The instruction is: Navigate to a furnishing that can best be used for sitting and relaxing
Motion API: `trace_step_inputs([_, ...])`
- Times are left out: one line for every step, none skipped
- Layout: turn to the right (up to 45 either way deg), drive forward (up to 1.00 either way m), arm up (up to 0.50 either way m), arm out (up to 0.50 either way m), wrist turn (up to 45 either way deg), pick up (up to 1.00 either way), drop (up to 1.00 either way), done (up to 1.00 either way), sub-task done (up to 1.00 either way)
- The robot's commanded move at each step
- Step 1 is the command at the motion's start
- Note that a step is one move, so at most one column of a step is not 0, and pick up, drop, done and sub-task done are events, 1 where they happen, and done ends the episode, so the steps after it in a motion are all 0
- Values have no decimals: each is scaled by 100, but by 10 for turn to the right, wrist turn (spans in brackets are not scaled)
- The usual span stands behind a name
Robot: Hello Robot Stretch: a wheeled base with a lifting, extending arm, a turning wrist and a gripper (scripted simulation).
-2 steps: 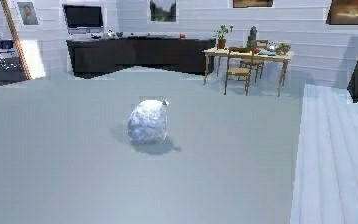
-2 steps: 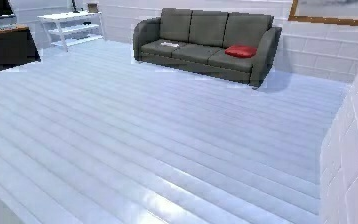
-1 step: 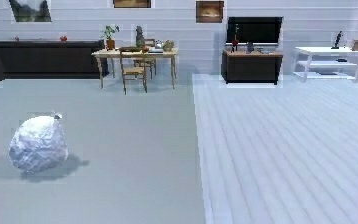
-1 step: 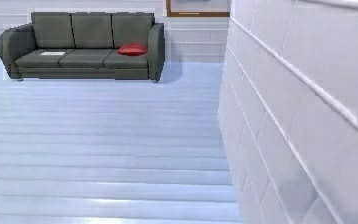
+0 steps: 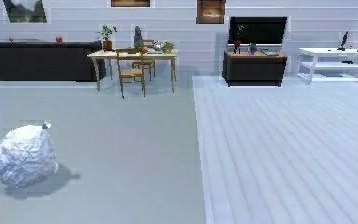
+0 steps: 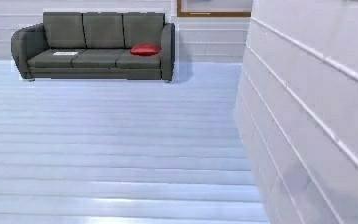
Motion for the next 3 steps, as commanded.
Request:
trace_step_inputs([450,0,0,0,0,0,0,0,0])
trace_step_inputs([450,0,0,0,0,0,0,0,0])
trace_step_inputs([30,0,0,0,0,0,0,0,0])
